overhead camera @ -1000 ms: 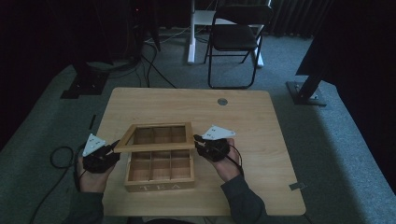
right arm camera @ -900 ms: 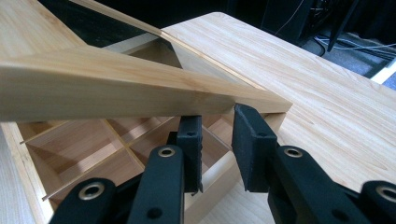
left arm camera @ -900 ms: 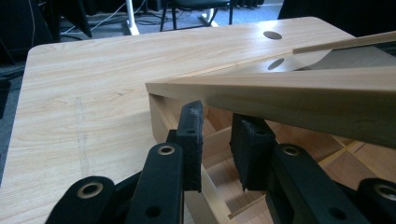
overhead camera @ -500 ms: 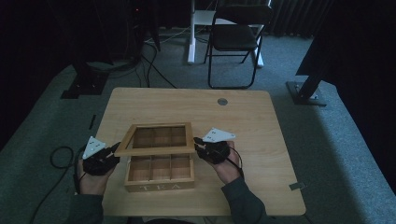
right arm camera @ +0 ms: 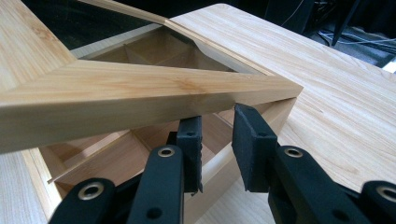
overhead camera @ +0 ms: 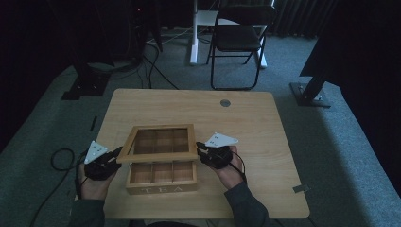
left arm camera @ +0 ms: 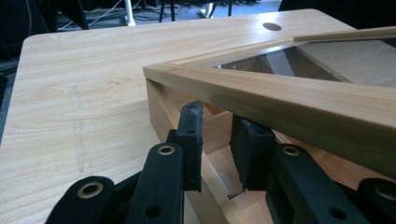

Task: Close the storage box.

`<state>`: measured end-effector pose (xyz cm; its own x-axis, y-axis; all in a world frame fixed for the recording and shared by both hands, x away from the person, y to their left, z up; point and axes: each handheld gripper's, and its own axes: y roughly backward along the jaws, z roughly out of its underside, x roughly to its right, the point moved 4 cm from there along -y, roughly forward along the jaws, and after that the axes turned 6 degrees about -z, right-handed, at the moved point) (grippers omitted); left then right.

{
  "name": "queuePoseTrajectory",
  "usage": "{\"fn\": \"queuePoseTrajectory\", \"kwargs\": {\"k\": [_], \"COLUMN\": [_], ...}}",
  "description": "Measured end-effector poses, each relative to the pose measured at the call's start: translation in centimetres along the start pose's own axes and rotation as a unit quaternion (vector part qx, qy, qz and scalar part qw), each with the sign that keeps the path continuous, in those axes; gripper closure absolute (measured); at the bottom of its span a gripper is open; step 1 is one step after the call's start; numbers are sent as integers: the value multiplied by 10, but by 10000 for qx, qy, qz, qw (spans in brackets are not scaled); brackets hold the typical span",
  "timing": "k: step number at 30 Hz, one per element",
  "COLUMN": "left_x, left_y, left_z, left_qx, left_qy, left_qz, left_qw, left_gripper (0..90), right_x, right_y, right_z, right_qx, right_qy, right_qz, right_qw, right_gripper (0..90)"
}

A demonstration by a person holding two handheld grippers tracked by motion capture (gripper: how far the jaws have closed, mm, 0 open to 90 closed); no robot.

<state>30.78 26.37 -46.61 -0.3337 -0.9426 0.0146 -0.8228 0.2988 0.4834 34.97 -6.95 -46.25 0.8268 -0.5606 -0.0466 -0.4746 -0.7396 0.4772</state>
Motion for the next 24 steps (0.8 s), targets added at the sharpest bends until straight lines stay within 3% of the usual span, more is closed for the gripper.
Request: {"fn": "queuePoseTrajectory", "kwargs": {"k": [24], "left_x": [-2], "left_y": [1], "left_z": [13], "left_qx": [-30], "left_qy": [121], "left_qz": [45], "left_qw": [9999], "left_gripper": [729], "right_x": [-3], "right_y": [-3], "right_z": [11], "right_qx": [-73], "right_qy": [-63], "right_qz": [-27], "right_qw": [9999], "right_gripper": [732]}}
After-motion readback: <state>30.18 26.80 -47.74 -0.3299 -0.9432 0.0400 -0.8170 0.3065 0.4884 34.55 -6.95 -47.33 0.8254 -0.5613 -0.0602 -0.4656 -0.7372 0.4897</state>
